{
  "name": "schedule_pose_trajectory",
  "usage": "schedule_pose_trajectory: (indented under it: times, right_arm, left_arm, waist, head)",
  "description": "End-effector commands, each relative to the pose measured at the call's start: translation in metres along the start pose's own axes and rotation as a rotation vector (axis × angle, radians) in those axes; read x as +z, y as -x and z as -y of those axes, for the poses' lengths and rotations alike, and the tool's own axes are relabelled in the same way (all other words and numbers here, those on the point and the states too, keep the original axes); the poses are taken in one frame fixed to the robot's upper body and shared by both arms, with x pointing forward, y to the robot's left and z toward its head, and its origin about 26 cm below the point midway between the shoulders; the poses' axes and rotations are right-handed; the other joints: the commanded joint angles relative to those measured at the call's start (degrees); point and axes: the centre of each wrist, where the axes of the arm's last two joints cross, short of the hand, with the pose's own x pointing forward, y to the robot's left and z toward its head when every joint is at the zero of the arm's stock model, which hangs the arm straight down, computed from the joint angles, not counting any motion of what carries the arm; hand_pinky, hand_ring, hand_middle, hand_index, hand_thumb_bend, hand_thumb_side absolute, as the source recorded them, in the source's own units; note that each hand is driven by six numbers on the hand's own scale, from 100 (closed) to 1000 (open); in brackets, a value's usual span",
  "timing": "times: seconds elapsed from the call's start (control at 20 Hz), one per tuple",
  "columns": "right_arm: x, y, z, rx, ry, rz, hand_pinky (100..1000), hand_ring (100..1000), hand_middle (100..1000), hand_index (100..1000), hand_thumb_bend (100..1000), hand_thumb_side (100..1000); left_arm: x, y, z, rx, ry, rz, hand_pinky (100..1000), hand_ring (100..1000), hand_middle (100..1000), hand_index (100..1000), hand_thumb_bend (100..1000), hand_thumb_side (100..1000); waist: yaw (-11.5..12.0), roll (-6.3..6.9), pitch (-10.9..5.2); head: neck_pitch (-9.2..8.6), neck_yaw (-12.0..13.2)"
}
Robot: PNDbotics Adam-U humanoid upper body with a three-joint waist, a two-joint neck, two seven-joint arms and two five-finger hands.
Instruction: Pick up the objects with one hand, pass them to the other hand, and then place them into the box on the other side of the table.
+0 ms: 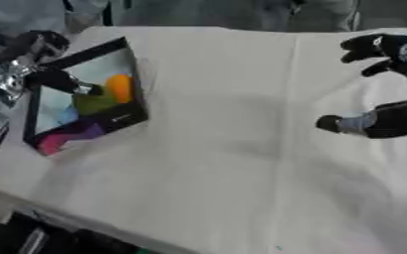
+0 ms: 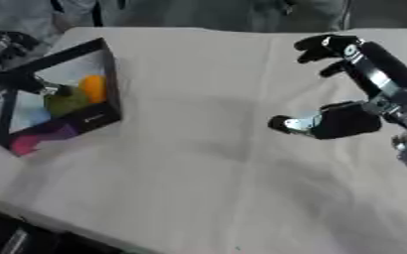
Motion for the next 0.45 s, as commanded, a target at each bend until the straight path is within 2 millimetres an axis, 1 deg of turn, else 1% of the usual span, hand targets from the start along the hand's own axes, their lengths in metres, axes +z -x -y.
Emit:
schedule_pose_trajectory:
  times: [0.05,0.15,0.2,0.25,0.3,0.35,0.4,0.45]
  right_arm:
    - [0.004,-0.004,0.012,0.036,0.037,0.029,752,851,708,837,697,210]
    - [0.007,0.001,0.013,0.041,0.065,0.018,749,851,706,834,673,247]
    - [0.009,0.003,0.015,0.035,0.087,0.005,747,851,704,833,662,268]
    - [0.011,0.006,0.019,0.024,0.117,-0.009,744,851,703,831,646,280]
    - [0.013,0.008,0.023,0.007,0.152,-0.023,741,852,703,828,554,330]
    - [0.015,0.011,0.028,-0.012,0.19,-0.034,740,854,702,828,507,354]
    - [0.017,0.013,0.033,-0.033,0.229,-0.041,737,854,701,828,494,351]
    - [0.019,0.015,0.038,-0.054,0.266,-0.045,736,856,701,828,502,337]
  left_arm:
    - [0.004,-0.003,-0.028,0.166,-0.124,0.053,726,648,696,747,722,437]
    - [0.011,-0.002,-0.036,0.327,-0.192,0.089,725,644,714,745,665,477]
    - [0.015,-0.002,-0.038,0.402,-0.221,0.107,728,644,718,747,668,479]
    - [0.019,-0.003,-0.04,0.47,-0.245,0.128,731,645,721,753,688,480]
    - [0.024,-0.003,-0.042,0.527,-0.263,0.15,736,646,718,764,723,481]
    - [0.028,-0.004,-0.043,0.574,-0.279,0.171,737,647,717,775,750,486]
    - [0.034,-0.005,-0.043,0.612,-0.294,0.194,738,648,718,780,771,487]
    - [0.039,-0.007,-0.042,0.646,-0.306,0.217,739,649,720,785,786,494]
  waist:
    - [-0.2,-0.86,-3.12]
    - [-0.7,-1.15,-3.44]
    - [-1.0,-1.28,-3.6]
    - [-1.3,-1.41,-3.77]
    - [-1.7,-1.52,-3.95]
    - [-2.1,-1.61,-4.12]
    - [-2.6,-1.7,-4.27]
    - [-3.0,-1.76,-4.4]
  head:
    - [0.24,-0.7]
    - [0.67,-1.9]
    - [0.9,-2.6]
    - [1.1,-3.1]
    - [1.27,-3.5]
    - [1.41,-3.9]
    - [1.51,-4.1]
    - [1.6,-4.3]
